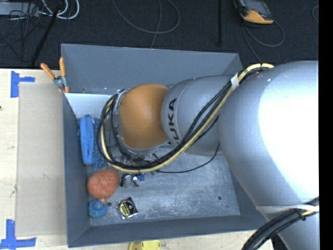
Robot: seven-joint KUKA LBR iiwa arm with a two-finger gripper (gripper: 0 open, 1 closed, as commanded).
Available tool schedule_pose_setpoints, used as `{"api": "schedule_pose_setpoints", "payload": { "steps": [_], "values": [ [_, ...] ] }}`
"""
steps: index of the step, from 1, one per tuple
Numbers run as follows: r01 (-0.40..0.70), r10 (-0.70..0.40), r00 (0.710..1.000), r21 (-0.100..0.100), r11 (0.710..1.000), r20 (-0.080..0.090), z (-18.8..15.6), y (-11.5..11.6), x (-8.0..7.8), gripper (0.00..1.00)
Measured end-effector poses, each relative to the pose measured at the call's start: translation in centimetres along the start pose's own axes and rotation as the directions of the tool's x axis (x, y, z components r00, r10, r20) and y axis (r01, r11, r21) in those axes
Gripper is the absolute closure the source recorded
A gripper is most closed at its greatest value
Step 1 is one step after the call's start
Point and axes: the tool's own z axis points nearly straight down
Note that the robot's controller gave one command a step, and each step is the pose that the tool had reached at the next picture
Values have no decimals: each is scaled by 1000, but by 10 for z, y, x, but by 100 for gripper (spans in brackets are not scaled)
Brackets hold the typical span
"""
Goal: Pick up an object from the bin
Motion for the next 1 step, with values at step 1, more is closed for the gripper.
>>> {"api": "schedule_pose_setpoints", "payload": {
  "steps": [1],
  "values": [
    [1, -1, 1000, 0, 1000, 0, 0, 0, 0, 100]
  ]
}}
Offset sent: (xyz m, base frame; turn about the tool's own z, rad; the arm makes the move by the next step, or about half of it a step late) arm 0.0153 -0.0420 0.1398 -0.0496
